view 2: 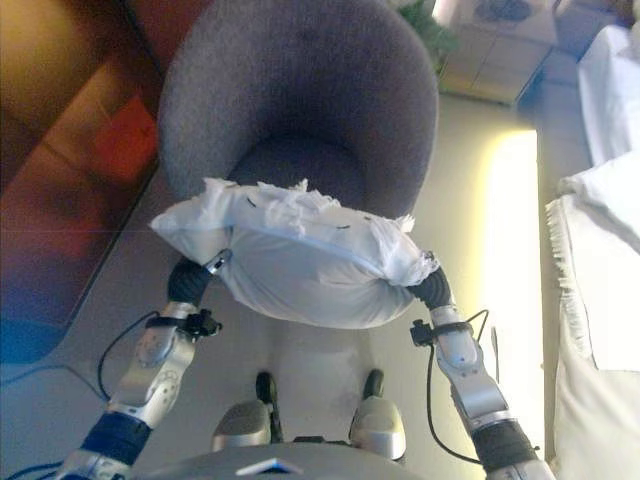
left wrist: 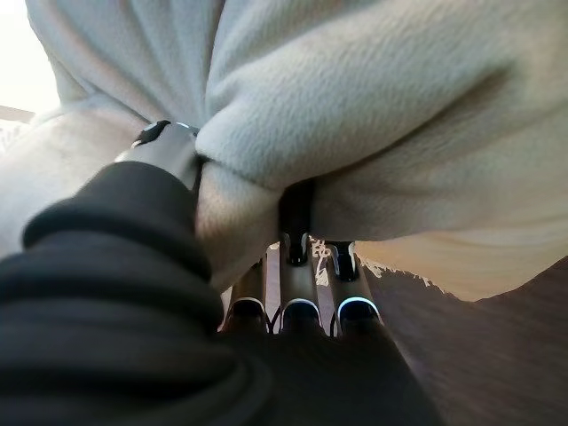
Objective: Pick up the cushion and take it to the sofa
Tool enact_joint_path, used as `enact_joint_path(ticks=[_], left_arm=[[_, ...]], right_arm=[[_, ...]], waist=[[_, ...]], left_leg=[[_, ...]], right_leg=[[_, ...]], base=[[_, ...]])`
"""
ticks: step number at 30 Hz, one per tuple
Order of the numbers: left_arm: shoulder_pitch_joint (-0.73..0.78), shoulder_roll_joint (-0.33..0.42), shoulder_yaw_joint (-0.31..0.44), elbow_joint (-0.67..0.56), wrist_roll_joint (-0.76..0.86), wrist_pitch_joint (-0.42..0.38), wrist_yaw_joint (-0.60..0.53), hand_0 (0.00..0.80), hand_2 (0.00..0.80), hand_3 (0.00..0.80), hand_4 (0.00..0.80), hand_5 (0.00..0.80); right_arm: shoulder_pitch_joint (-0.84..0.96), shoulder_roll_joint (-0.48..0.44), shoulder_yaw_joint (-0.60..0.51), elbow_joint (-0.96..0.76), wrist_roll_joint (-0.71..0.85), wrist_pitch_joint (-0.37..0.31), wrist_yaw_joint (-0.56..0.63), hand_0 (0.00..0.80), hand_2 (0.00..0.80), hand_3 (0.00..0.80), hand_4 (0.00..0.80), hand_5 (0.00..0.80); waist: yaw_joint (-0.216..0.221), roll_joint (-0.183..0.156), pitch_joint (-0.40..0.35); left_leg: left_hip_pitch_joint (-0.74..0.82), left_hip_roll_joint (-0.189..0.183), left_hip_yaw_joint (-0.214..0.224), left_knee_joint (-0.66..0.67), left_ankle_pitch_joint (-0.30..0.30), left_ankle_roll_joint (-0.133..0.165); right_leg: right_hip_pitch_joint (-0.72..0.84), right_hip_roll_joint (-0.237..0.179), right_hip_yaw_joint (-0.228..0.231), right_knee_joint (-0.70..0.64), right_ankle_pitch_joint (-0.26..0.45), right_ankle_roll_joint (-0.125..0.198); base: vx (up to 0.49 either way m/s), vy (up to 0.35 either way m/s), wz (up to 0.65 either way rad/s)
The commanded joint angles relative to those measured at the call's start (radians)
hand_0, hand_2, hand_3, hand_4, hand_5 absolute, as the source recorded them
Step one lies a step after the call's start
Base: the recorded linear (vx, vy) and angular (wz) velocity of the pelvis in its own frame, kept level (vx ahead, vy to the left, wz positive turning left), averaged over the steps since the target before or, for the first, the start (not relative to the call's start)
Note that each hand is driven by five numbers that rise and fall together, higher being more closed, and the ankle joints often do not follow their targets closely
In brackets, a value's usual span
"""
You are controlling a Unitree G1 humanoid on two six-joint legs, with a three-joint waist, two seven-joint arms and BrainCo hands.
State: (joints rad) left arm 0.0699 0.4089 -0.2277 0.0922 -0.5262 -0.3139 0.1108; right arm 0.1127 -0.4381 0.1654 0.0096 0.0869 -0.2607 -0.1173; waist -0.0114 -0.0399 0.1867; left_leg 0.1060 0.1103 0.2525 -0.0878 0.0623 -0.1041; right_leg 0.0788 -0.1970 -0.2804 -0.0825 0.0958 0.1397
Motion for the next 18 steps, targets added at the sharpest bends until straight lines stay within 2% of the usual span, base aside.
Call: enact_joint_path(ticks=[1,6,13,16,18], left_arm=[[-0.038,-0.026,0.011,-0.163,-0.009,-0.166,-0.047,0.800,0.800,0.800,0.800,0.800],[-0.033,-0.025,0.021,-0.245,-0.032,-0.209,-0.051,0.800,0.800,0.800,0.800,0.800],[-0.058,-0.008,0.023,-0.310,-0.039,-0.210,-0.014,0.800,0.800,0.800,0.800,0.800],[-0.064,-0.014,0.024,-0.325,-0.055,-0.207,-0.007,0.800,0.800,0.800,0.800,0.800],[-0.057,-0.019,0.023,-0.320,-0.045,-0.234,0.007,0.800,0.800,0.800,0.800,0.800]], right_arm=[[-0.045,0.013,-0.038,-0.178,0.047,-0.154,0.035,0.800,0.800,0.800,0.800,0.800],[-0.065,0.012,-0.051,-0.265,0.080,-0.205,0.061,0.800,0.800,0.800,0.800,0.800],[-0.099,-0.023,-0.055,-0.336,0.126,-0.190,0.083,0.800,0.800,0.800,0.800,0.800],[-0.115,-0.045,-0.051,-0.333,0.133,-0.194,0.089,0.800,0.800,0.800,0.800,0.800],[-0.120,-0.065,-0.041,-0.327,0.144,-0.221,0.102,0.800,0.800,0.800,0.800,0.800]], waist=[[0.004,0.006,-0.077],[0.003,0.010,-0.098],[-0.001,0.010,-0.108],[0.001,-0.001,-0.092],[0.005,-0.020,-0.064]], left_leg=[[0.023,0.031,-0.015,0.012,-0.075,0.034],[0.048,0.043,-0.017,0.001,-0.082,0.030],[0.057,0.091,-0.040,0.009,-0.062,0.007],[0.017,0.126,-0.053,0.118,-0.038,-0.014],[-0.049,0.156,-0.084,0.296,0.021,-0.017]], right_leg=[[0.031,-0.032,-0.002,0.022,-0.030,0.033],[0.058,-0.006,0.002,0.008,-0.047,0.017],[0.063,0.051,0.034,0.027,-0.087,-0.034],[0.050,0.072,0.048,0.046,-0.097,-0.062],[0.034,0.083,0.061,0.070,-0.100,-0.090]], base=[[0.017,-0.067,-0.06],[0.001,-0.124,-0.07],[-0.002,-0.204,-0.05],[-0.039,-0.238,-0.06],[-0.055,-0.275,-0.17]])
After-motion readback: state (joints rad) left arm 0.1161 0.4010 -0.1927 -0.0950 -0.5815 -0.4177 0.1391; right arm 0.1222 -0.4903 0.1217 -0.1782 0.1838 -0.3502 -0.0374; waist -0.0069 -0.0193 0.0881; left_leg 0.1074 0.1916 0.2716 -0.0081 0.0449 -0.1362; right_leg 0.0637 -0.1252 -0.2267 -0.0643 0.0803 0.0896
